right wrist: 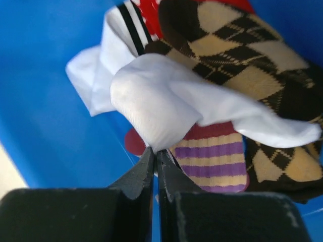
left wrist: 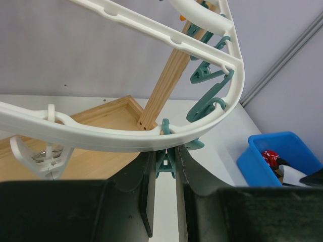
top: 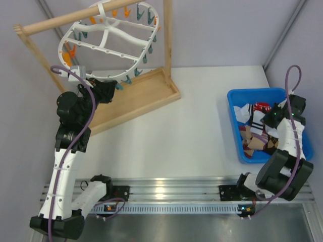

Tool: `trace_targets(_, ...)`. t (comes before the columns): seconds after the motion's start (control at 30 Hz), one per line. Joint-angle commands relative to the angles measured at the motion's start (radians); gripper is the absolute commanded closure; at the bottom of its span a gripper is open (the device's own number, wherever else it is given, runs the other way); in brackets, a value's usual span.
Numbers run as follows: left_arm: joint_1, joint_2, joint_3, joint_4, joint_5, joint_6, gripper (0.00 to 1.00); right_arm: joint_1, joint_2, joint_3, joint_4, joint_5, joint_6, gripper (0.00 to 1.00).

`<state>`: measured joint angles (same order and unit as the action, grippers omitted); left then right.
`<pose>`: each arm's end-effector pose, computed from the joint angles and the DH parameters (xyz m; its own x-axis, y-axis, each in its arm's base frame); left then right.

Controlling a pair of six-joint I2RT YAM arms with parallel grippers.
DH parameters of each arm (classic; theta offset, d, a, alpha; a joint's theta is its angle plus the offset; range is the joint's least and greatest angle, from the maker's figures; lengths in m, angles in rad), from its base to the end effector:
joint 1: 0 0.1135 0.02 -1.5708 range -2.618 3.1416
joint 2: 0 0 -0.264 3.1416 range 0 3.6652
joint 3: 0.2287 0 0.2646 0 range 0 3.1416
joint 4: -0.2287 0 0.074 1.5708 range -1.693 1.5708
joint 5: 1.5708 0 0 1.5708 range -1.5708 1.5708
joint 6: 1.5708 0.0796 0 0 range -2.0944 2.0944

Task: Clip the socks to the hanger
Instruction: Pick up the sock from the bin.

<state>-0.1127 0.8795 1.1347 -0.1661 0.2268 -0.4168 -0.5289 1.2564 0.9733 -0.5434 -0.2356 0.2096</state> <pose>0.2334 -0.0444 0.4535 -0.0536 -0.3909 -0.9189 0.3395 0.8582 -0.3849 0.2728 -0.1379 0.2388 -0.5475 0.5543 -0.6269 0.4785 0.8220 0.3089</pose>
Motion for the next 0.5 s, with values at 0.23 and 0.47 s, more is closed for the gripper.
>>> trace_targets(0.23,0.001,0.007,-0.015,0.043,-0.010,-0.002,1.00,0.081,0.274,0.142,0.187,-0.158,0.188,0.67)
trace_targets(0.47,0.002,0.009,-0.016,0.039,-0.009,0.000,1.00,0.052,0.363,0.368,0.032,-0.428,-0.118,0.42)
